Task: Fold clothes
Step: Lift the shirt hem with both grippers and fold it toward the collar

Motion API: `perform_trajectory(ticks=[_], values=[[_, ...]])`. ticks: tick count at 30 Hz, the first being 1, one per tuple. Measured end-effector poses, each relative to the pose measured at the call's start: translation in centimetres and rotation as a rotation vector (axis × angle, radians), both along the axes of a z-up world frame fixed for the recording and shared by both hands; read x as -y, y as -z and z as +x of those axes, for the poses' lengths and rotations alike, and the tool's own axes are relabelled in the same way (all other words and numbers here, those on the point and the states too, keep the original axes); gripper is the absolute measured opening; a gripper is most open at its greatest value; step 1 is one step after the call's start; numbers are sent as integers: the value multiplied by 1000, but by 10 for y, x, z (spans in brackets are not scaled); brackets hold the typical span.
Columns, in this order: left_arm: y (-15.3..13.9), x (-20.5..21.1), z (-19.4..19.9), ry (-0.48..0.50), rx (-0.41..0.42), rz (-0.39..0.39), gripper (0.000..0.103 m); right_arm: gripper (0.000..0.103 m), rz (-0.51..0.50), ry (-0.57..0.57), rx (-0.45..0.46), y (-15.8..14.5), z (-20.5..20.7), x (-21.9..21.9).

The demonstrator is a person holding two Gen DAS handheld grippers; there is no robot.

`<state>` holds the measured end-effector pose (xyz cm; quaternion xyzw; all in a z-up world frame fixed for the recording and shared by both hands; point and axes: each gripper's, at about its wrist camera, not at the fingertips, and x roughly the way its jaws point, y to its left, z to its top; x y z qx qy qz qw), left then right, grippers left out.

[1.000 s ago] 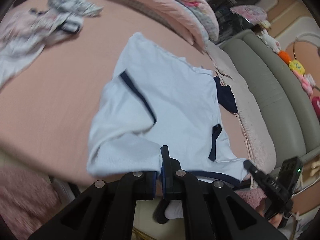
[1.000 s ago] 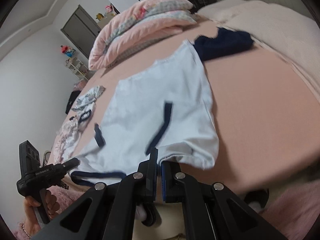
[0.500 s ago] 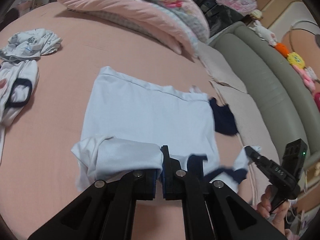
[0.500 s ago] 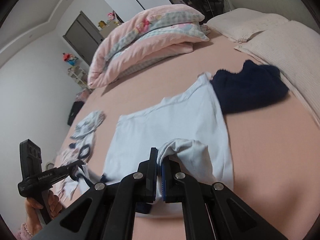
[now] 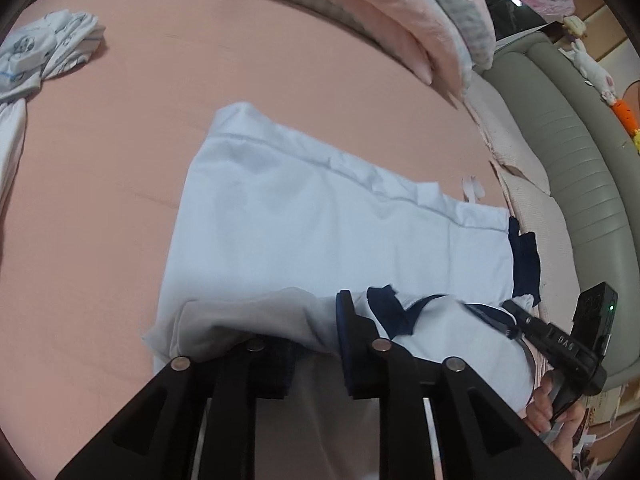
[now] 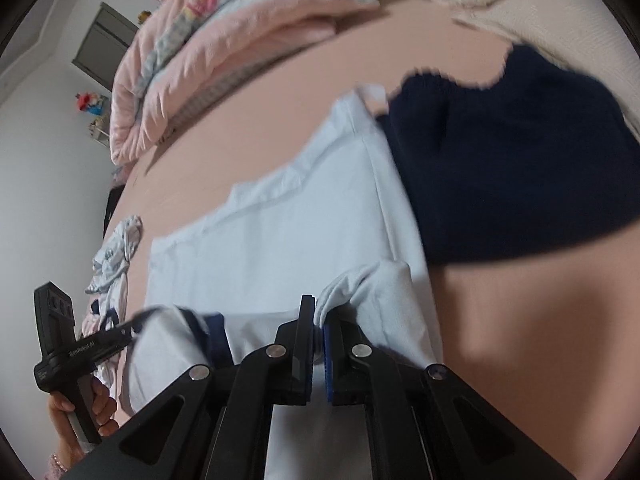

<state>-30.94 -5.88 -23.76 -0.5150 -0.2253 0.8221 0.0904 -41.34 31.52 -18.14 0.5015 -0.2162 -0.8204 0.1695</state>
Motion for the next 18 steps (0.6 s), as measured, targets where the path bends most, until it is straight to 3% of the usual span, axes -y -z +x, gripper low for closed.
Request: perform_trajectory(ticks=[1, 3, 5, 6, 11, 14, 16, 18], values=[[-6, 1, 2, -6, -23, -3, 33, 3, -24, -4, -14, -7, -1, -2], [-18, 2, 7, -19, -70, -9, 41, 7, -71, -12, -41, -21, -4, -5], [-30, 3, 11, -31, -117, -15, 40, 30, -76, -24, -85, -36, -3, -6], [-36, 4, 13, -37, -141, -18, 40, 33, -64, -30, -102, -41, -1, -5], [-17, -31, 15, 67, -90, -137, 40, 34, 16, -39, -129, -52, 8, 8], [-5, -53, 15, 132, -55, -210, 38, 34, 42, -128, -94, -43, 17, 32], [9, -46, 6, 82, -13, -275, 38, 34, 114, -186, -60, -28, 22, 48], [9, -37, 2, 38, -5, -281, 38, 34, 247, -181, -52, -6, 24, 55]])
